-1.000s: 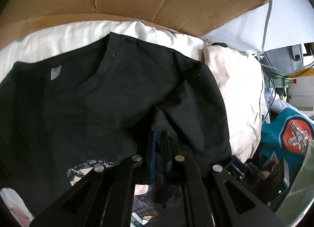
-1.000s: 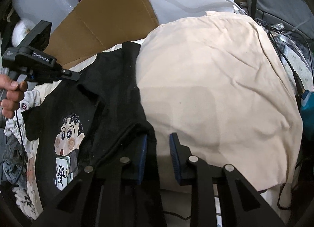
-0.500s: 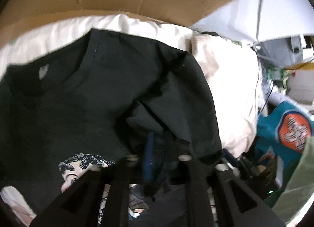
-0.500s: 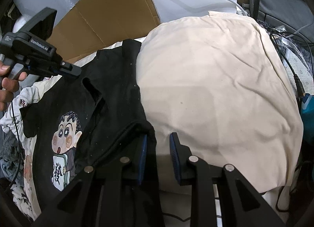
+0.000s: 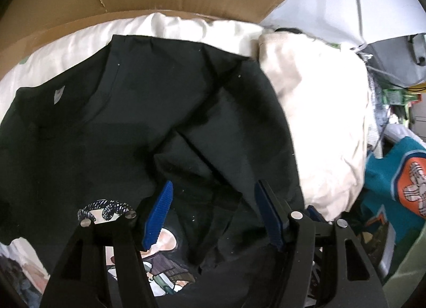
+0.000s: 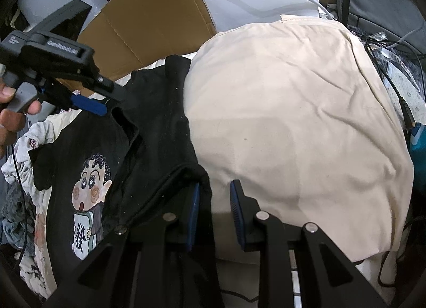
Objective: Fold clothes
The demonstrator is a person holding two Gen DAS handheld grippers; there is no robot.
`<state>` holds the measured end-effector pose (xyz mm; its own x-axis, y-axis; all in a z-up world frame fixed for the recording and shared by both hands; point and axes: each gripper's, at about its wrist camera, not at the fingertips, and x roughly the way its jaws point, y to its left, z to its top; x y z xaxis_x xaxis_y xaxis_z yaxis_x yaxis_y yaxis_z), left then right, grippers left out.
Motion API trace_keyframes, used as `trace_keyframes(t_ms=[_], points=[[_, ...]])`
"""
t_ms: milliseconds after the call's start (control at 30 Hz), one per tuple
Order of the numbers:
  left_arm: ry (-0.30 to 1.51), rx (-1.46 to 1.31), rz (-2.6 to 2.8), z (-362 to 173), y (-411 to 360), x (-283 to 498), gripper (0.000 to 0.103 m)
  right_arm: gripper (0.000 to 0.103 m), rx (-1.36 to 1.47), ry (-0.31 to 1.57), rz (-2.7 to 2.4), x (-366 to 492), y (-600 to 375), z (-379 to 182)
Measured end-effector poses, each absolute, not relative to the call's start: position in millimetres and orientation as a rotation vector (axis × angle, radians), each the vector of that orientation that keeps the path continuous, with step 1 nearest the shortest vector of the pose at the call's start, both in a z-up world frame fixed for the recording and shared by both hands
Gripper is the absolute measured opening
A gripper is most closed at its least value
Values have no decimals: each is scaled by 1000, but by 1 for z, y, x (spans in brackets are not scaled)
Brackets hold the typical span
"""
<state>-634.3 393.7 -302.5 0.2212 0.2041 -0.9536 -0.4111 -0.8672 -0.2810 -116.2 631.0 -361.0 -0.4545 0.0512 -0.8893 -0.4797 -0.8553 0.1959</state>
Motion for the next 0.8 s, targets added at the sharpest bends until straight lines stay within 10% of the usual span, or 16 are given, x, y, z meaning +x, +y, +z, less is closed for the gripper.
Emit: trace_keyframes(t_ms=[167, 333, 800], points=[[245, -2058, 1687, -308, 404, -629, 53, 23, -1407, 626, 2367, -115, 632, -361], [203, -2122, 1680, -321, 398, -632, 14, 23, -1396, 630, 2374, -113, 632, -362], [196, -2082, 1699, -301, 333, -647, 4, 23, -1382, 646, 2378, -110, 633, -362]])
